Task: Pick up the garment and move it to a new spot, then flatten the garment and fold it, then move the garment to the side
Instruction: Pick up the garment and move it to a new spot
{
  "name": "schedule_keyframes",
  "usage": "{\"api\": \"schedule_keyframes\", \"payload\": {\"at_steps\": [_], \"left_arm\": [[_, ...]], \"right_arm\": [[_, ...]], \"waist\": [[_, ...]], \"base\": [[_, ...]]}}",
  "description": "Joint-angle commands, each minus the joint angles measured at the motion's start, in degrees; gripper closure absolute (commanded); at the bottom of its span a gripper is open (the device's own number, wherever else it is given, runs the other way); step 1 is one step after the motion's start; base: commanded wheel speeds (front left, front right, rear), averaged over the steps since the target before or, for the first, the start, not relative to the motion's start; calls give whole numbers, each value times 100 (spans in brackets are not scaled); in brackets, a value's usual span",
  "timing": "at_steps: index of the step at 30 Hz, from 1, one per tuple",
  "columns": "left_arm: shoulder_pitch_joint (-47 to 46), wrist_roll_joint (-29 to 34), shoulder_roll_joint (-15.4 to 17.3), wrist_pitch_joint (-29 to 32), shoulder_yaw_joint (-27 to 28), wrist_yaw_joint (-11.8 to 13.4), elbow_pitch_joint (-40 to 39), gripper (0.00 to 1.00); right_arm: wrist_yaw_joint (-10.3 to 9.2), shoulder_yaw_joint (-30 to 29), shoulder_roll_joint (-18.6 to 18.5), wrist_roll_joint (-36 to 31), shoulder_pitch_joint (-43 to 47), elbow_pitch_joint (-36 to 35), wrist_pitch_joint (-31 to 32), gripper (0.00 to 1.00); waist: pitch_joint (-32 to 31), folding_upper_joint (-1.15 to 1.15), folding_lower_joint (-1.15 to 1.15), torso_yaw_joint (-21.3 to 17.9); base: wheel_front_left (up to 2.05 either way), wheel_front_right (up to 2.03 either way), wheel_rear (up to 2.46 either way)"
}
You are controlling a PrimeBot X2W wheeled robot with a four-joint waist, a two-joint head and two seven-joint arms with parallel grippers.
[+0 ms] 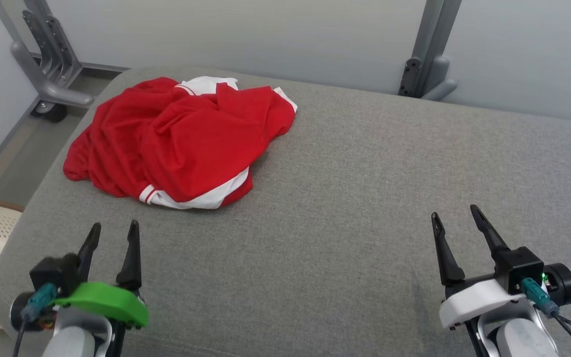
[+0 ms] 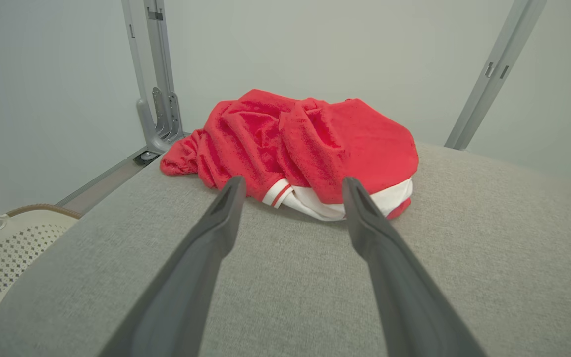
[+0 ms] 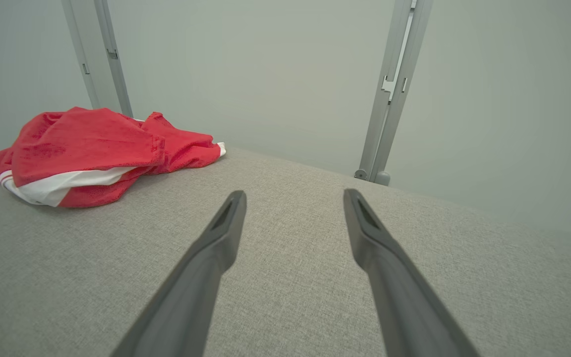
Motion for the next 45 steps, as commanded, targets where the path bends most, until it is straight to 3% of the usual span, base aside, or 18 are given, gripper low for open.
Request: {"api": "schedule_keyframes", "payload": {"at_steps": [1, 10, 18, 23, 24, 25, 26, 35, 45], "left_arm": [[-293, -101, 84, 57, -128, -14, 57, 0], [-2193, -1270, 615, 1014, -1087, -14, 1070, 0], [-2901, -1915, 867, 1729, -1291, -14, 2085, 0], [-3120, -2062, 909, 1668, -1465, -14, 2383, 0], [-3187, -2077, 943, 1572, -1475, -14, 2443, 18], [-3248, -2047, 977, 1470, -1492, -13, 2500, 69], [-3280, -2047, 977, 1386, -1533, -13, 2555, 100], [-3346, -2065, 1023, 763, -1850, -13, 2553, 100], [-3377, -2300, 899, 973, -2424, -14, 855, 100]], "right_arm": [[-2, -30, -19, -55, -114, -49, -19, 0], [-2, -38, -37, -214, -643, -143, -19, 0], [-3, 19, -30, -116, -883, -125, -19, 0], [-3, 3, -27, -106, -950, -87, -19, 0], [-3, -21, -28, -112, -947, -86, -19, 0], [-2, -33, -27, -112, -939, -85, -19, 0], [-2, -41, -23, -108, -922, -81, -19, 0], [-2, -88, -13, 62, -522, 68, -19, 0], [-3, 186, -15, 404, -111, 171, -19, 0]], "waist": [[346, 4, 0, -196], [1396, 4, 0, -590], [1694, 4, 0, -959], [1739, 4, 0, -1079], [1733, 4, 0, -1094], [1722, 4, 0, -1111], [1702, 4, 0, -1125], [1095, 4, 0, -1147], [316, 4, 0, -1474]], "base": [[0, 0, 0], [0, 0, 0], [0, 0, 0], [0, 0, 0], [0, 0, 0], [0, 0, 0], [0, 0, 0], [0, 0, 0], [0, 0, 0]]}}
